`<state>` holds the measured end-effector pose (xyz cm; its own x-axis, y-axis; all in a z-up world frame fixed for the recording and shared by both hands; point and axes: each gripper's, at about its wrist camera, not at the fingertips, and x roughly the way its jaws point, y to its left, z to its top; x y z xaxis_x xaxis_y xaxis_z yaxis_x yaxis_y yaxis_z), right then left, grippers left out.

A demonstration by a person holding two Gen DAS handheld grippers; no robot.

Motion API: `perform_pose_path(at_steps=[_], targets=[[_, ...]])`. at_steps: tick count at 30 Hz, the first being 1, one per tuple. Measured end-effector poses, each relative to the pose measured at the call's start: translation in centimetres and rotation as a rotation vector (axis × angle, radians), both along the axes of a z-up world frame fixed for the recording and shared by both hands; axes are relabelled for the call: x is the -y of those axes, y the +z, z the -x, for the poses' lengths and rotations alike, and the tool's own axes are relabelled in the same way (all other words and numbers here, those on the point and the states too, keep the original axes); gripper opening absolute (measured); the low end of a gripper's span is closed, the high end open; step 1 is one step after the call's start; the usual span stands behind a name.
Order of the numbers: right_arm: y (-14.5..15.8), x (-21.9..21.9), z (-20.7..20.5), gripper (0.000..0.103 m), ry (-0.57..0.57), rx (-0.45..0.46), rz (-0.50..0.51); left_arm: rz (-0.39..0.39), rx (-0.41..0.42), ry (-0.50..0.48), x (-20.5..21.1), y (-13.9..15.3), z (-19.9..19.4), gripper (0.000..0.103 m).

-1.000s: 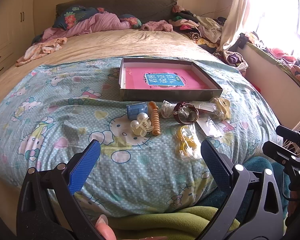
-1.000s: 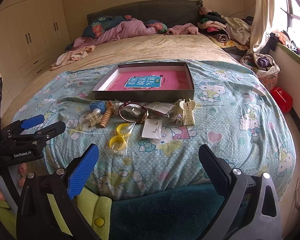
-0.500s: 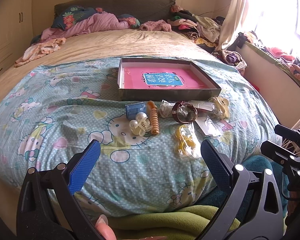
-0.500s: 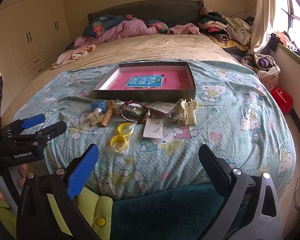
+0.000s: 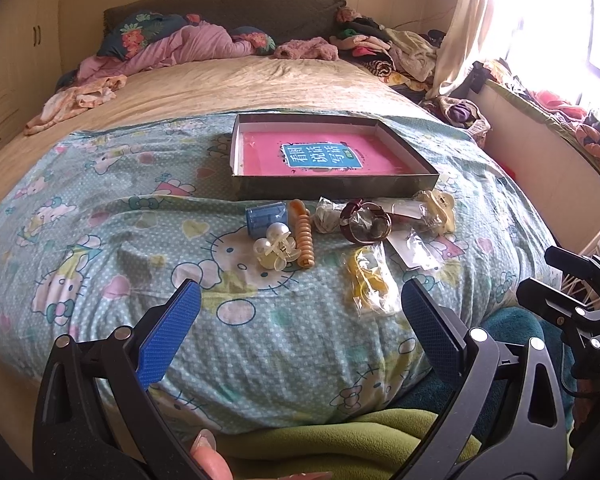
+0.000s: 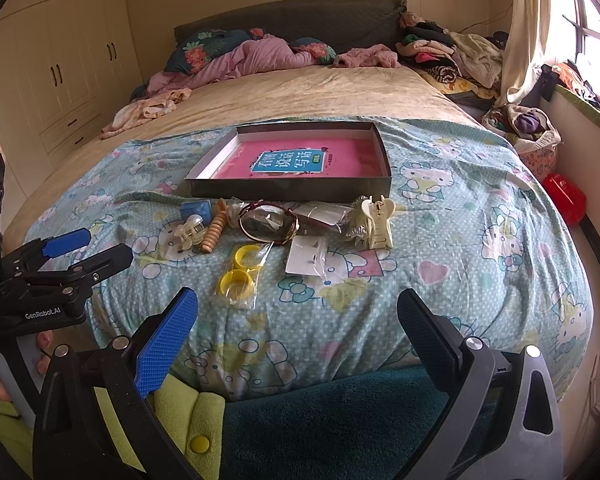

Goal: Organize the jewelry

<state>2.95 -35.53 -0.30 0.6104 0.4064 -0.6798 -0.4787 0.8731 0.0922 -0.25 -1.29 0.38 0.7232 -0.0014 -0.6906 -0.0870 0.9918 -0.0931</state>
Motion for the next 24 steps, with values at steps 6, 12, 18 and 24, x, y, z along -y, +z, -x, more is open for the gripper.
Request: perform_pose_path(at_steps=[6,12,18,24], targets=[[-0.4,-0.2,-0.4,0.099,0.003,-0.009,0.000,0.019,-0.038,0.004,-0.7,-0.6,-1.2,0.094],[-0.9,-0.3,-2.6,0.099,-0.002,-0.025,0.015,0.031,-0.079,0.006,-1.3,-1.5,-3.0,0.094],[-1.5,-0.3,-4.7,0.099,-0.013,-0.043,0.020,0.040,-0.111,0.029,-2.4,-2.5,-4.7,0.094],[-2.1,-0.5,-6.3,0.099,-0.024,-0.059,0.029,0.051,-0.140,0.063,-3.8,-3.3,-6.1,0.094]])
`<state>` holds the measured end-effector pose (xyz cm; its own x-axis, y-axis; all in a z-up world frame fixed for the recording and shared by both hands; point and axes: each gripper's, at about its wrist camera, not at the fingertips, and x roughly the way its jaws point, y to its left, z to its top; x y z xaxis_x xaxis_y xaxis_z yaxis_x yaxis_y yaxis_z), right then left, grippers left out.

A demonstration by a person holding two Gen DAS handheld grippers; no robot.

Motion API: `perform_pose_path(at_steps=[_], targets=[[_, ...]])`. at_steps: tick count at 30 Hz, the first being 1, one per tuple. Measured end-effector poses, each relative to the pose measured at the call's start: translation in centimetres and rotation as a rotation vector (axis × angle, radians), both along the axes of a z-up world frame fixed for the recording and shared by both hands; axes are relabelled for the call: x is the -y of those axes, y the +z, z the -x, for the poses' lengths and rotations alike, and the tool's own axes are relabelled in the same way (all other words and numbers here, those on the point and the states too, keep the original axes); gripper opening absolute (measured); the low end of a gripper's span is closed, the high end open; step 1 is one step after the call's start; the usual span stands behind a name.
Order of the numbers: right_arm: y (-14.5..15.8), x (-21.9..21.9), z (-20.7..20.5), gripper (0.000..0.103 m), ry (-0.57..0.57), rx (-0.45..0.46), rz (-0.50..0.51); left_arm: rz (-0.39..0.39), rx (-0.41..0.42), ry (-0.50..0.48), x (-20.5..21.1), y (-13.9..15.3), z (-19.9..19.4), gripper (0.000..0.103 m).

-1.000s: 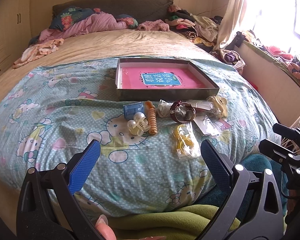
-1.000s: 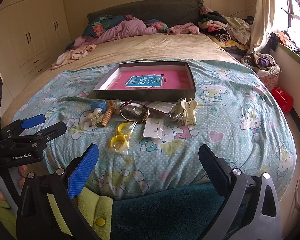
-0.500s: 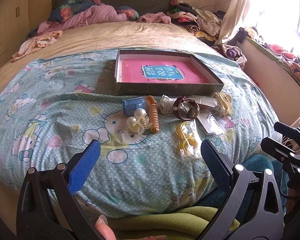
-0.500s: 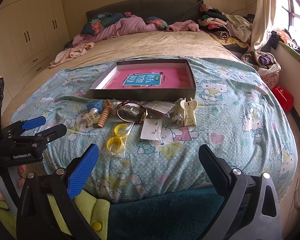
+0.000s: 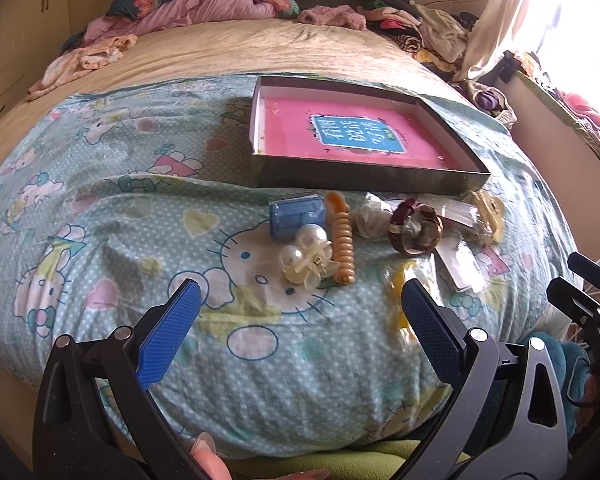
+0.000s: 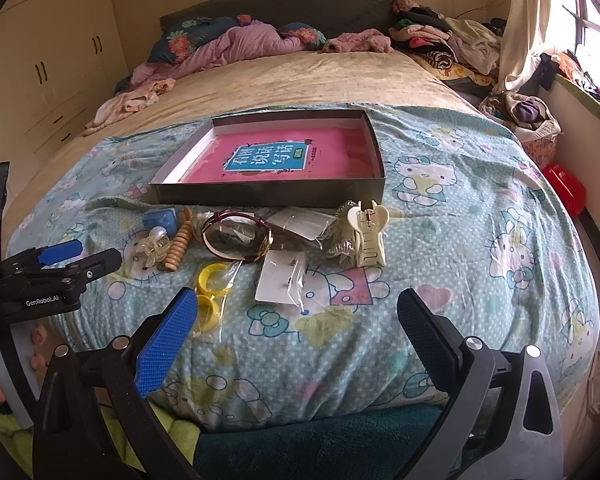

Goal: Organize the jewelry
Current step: 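Grasp the pearl flower earrings with the left tool while the right grasps the claw clip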

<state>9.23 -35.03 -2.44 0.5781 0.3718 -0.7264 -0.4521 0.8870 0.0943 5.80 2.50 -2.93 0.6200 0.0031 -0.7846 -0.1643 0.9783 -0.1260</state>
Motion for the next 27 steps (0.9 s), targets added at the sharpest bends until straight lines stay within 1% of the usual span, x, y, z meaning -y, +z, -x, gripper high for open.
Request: perform_pose_path(at_steps=[7,12,16,24,27], targets=[[-0.8,0.3,-1.8,0.099,-0.018,-0.015,0.011,0.037,-0.055,0.036,-1.9,-1.7,-1.8,0.094],[-1.1,0.8,-3.1,0.099,-0.039,-0.014,0.017,0.039,-0.095,0.059,-2.3,-3.0,-3.1,0.094],[-1.6,1.2,-4.3,0.099,-0.055,-0.027,0.024,0.063,-0.123,0.070,-2.4,-3.9,-3.9,0.094],[-2.9,1.7,-6.2,0.099,-0.067,-0.053,0.035,0.138,-0.148,0.098,-3.2,-5.0,-5.2,0.094],[-3.3,2.0,-7.2,0.099,-0.080,-0.059,0.042,0.140,-0.148,0.089,-3.1,-5.0,-5.6,0.093]])
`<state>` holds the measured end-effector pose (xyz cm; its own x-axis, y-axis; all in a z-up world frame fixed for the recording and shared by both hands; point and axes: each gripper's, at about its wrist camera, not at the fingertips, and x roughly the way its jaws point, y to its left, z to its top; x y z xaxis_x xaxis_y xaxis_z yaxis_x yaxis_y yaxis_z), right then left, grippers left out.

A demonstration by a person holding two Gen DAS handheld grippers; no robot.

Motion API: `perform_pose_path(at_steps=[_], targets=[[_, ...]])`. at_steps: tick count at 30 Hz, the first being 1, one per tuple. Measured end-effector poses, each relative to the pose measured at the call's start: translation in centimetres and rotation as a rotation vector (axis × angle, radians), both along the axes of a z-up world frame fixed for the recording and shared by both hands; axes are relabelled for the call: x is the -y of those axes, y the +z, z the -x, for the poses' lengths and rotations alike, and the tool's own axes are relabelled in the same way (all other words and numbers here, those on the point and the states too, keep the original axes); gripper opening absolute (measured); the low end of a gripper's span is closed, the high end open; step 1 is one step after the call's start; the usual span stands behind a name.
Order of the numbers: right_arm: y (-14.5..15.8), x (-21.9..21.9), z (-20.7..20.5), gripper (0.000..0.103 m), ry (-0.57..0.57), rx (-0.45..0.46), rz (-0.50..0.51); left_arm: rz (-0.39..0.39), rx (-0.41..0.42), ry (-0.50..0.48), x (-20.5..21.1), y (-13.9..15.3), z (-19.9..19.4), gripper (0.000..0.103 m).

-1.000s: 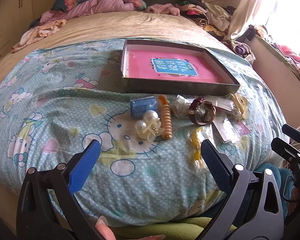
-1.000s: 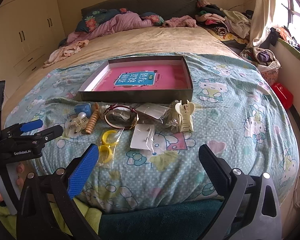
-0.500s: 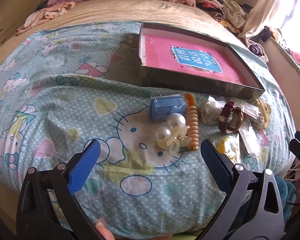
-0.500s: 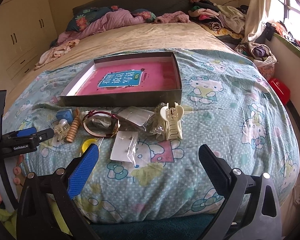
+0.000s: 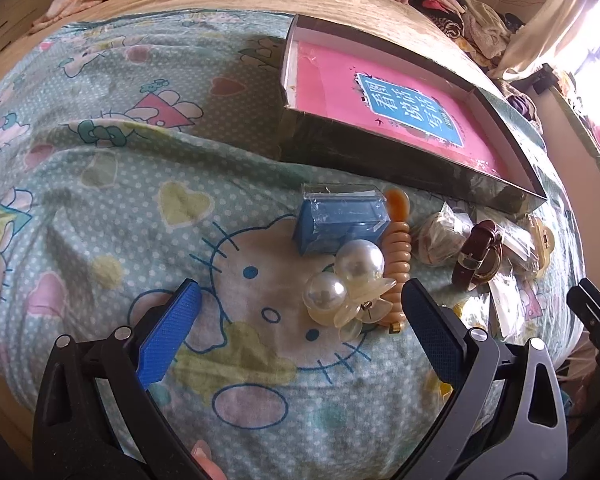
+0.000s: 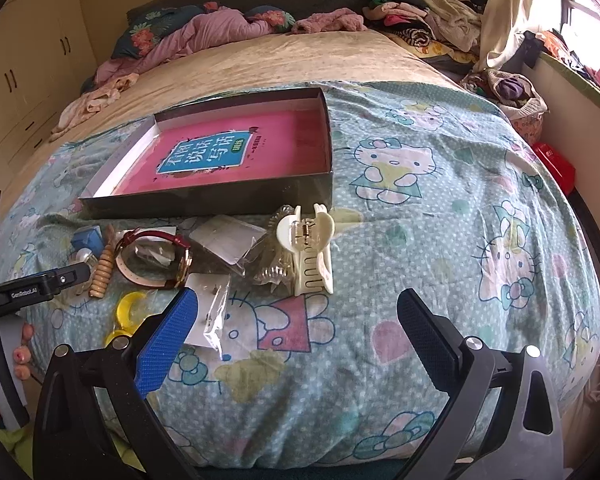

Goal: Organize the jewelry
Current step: 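Grasp the pearl flower earrings with the left tool while the right grasps the claw clip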

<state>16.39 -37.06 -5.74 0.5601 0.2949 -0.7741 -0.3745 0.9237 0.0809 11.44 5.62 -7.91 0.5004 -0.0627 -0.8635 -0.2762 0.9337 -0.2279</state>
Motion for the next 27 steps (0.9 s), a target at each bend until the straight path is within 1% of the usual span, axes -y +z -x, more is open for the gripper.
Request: perform_pose_path(at_steps=[1,3,4,6,7,9,10,12,14,18,21,23,24,26,27], targets=[[-0.1,0.2,-0.3,0.099,-0.003,-0.002,-0.002,0.000,0.002,-0.002,0.1,0.0,0.0,0.092],[-0.3,0.4,-1.0,0.099,-0.015,-0.009,-0.003,0.000,0.004,-0.006,0.3,0.0,-0.1,0.082],[-0.4,0.5,-1.2,0.099,-0.017,-0.011,-0.006,-0.002,0.003,-0.009,0.3,0.1,-0.1,0.078],[-0.5,0.6,-1.9,0.099,-0.024,-0.014,-0.001,0.003,0.008,-0.024,0.5,0.2,-0.5,0.066],[-0.6,0.6,-2.1,0.099,-0.023,-0.014,-0.001,-0.003,0.012,-0.033,0.7,0.3,-0.5,0.063],[-0.8,0.6,-2.8,0.099,-0.026,-0.017,0.006,-0.005,0.018,-0.049,1.0,0.4,-0.5,0.046],[-0.9,0.6,-3.1,0.099,-0.026,-0.021,0.001,0.002,0.021,-0.056,1.3,0.4,-0.6,0.043],[-1.2,0.7,-4.0,0.099,-0.029,-0.035,-0.010,-0.003,0.025,-0.068,1.5,0.4,-0.6,0.032],[-1.6,0.7,-4.9,0.099,-0.032,-0.044,-0.012,-0.017,0.030,-0.078,1.7,0.3,-0.7,0.032],[-3.0,0.5,-6.8,0.098,-0.023,-0.087,-0.015,-0.009,0.034,-0.084,1.6,0.3,-0.9,0.031],[-4.0,0.3,-7.6,0.096,-0.018,-0.106,-0.024,-0.011,0.041,-0.089,1.5,0.5,-0.7,0.031],[-4.2,0.5,-7.8,0.084,-0.003,-0.113,-0.068,-0.019,0.048,-0.089,1.3,0.6,-0.5,0.031],[-4.2,0.8,-7.8,0.081,0.000,-0.115,-0.094,-0.022,0.051,-0.088,1.4,0.7,-0.4,0.031],[-3.9,1.2,-7.7,0.066,0.016,-0.113,-0.138,-0.024,0.056,-0.091,1.3,0.8,-0.1,0.031],[-3.8,1.2,-7.6,0.063,0.026,-0.112,-0.151,-0.024,0.058,-0.094,1.3,0.9,0.0,0.031]])
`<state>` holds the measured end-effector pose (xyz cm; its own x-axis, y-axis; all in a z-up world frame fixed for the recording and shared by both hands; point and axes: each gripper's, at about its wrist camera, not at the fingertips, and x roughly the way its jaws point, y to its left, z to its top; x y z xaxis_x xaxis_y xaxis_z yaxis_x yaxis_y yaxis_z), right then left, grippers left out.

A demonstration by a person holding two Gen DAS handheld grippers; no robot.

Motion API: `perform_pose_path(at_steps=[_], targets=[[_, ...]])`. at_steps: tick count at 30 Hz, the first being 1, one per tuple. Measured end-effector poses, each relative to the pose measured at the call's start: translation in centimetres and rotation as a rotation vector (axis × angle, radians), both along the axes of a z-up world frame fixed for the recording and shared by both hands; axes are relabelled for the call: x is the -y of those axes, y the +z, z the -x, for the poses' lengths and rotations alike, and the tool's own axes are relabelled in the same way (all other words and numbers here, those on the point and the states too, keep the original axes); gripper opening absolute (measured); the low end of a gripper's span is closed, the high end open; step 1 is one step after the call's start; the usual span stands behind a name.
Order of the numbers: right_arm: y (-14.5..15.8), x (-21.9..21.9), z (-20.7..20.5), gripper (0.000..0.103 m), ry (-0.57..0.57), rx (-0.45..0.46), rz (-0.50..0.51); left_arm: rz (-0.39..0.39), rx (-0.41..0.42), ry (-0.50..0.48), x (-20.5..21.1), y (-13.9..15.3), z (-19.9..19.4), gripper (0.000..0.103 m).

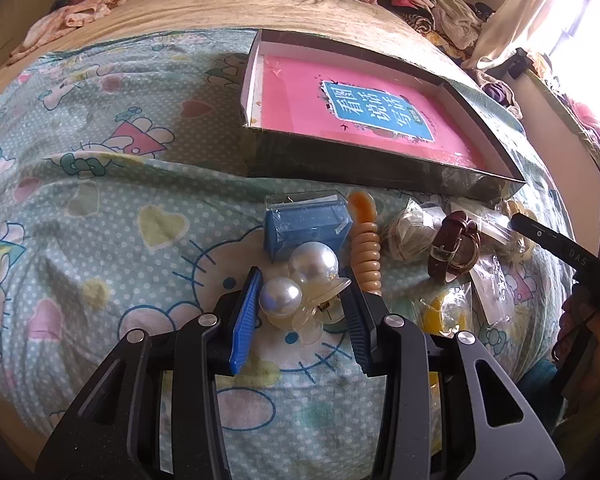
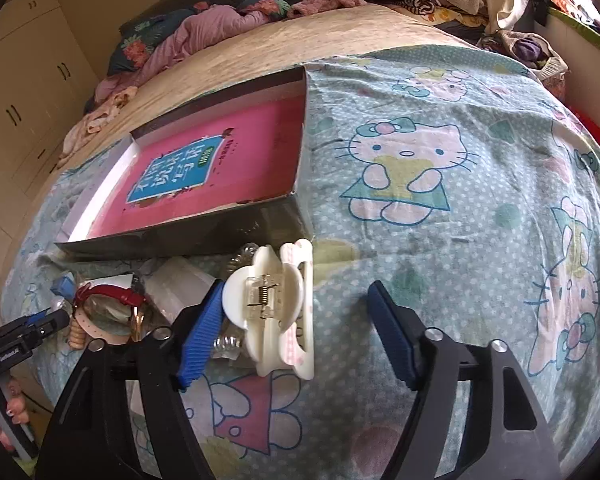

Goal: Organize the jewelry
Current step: 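Grasp the pearl flower earrings with the left tool while the right grasps the claw clip, then carry the pearl earrings into the pink box while the right tool sets the clip there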

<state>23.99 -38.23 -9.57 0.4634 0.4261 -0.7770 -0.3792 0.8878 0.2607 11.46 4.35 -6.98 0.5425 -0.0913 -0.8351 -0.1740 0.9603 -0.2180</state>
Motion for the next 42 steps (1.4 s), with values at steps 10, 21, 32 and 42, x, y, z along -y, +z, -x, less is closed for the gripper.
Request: perform_pose_path(at_steps=[10,21,32,42], targets=[[1.4,1.1,1.1,0.036,-0.014,0.052,-0.065,-0.020,0.033,-0.006,-0.5,1.1,1.0,0.031],[4.9,5.5,3.6,0.036,-0.124,0.153,-0.143,-0.033,0.080,0.012,-1.8,3.2,2.2,0.031],[8.7,4.9,3.8,0.036,-0.114,0.241,-0.167,-0.039,0.131,0.055,-4.3,5.5,-0.1,0.031],[9.8,0.8,2.0,0.036,-0.038,0.252,-0.181,-0.032,0.184,0.049,-3.9,7.0,-3.8,0.031]])
